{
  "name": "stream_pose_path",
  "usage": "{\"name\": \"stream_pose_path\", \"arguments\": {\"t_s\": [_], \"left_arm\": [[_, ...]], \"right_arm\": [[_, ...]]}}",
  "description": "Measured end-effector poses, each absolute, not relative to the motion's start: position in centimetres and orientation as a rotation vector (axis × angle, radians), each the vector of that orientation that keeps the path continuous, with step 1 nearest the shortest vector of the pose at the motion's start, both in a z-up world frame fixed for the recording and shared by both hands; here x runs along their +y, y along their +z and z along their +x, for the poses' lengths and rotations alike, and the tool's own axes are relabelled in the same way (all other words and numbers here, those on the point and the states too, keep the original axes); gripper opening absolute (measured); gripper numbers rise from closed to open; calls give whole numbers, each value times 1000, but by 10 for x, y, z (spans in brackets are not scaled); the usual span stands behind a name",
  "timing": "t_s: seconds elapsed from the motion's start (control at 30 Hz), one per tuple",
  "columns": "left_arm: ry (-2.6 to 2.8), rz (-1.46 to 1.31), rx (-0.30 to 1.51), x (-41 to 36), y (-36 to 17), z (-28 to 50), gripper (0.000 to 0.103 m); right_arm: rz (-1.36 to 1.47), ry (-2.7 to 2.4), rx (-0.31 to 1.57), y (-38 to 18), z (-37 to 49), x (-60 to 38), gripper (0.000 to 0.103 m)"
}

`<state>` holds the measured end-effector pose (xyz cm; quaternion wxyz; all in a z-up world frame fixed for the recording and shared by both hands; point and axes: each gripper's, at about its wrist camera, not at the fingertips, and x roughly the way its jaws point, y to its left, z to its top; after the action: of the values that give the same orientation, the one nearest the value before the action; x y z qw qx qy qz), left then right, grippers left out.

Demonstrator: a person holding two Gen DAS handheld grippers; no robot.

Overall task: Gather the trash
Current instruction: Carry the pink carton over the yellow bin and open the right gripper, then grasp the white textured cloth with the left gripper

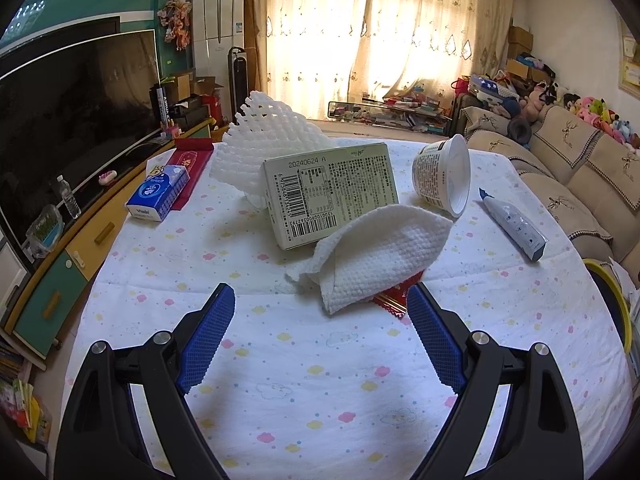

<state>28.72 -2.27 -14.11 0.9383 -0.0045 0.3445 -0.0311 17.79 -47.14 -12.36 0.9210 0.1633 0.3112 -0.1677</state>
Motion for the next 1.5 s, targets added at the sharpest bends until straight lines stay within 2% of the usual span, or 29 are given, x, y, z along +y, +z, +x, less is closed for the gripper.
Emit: {"name": "stream_pose_path", "arguments": {"t_s": [0.5,0.6,0.93,1.07,1.17,1.5], "left_arm": [[-93,-34,829,-31,-152,325,84],[-112,-23,852,-37,-152,335,79],[-178,-47,937,-48,-174,360,50],[-193,-54,921,-48,-170,358,19],[-201,-69,906,-43,-163,351,14],[-219,-57,789,-31,-106,295,13]], "right_arm": [[373,-267,653,-133,181,-463,52],[385,-262,654,-135,181,-467,52],[413,-269,645,-136,175,-478,53],[419,-266,640,-135,173,-479,53],[418,-259,634,-133,171,-478,53],[418,-238,612,-125,162,-475,53]]}}
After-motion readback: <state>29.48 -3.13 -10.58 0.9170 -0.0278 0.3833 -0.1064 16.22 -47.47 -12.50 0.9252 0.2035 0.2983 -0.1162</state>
